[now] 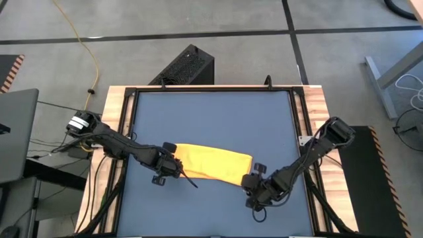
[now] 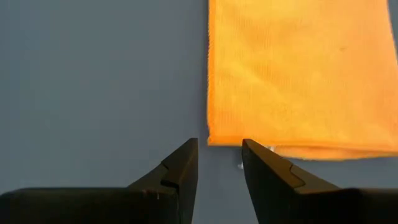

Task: Roll towel
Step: Fold the orange microfiber towel

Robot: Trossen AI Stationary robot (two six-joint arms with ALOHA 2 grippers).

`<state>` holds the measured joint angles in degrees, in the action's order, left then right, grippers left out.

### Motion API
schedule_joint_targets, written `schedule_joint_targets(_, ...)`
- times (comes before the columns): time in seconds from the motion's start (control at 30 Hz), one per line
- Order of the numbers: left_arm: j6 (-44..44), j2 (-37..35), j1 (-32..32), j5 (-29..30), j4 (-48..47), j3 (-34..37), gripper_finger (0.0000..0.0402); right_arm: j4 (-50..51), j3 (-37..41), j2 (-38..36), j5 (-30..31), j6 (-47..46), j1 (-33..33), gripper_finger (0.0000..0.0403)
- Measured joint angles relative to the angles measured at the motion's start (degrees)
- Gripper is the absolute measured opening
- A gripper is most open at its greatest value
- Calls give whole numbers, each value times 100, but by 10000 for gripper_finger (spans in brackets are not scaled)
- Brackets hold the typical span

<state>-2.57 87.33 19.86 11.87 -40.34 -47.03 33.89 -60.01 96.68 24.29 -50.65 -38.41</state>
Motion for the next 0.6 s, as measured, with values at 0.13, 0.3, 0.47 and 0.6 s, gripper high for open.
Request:
schedule_joint_targets(0.13,41,0,0,1,-4,0,137,2,0,0,-2,7,0,150)
schedule_joint_targets(0.3,84,0,-3,51,-9,0,134,2,0,0,-2,14,-1,150)
schedule_joint_targets(0.47,87,0,-71,-4,-8,0,109,0,0,0,-2,13,-1,150)
schedule_joint_targets(0.6,81,0,-164,-193,-2,1,74,0,0,0,-1,11,-1,150)
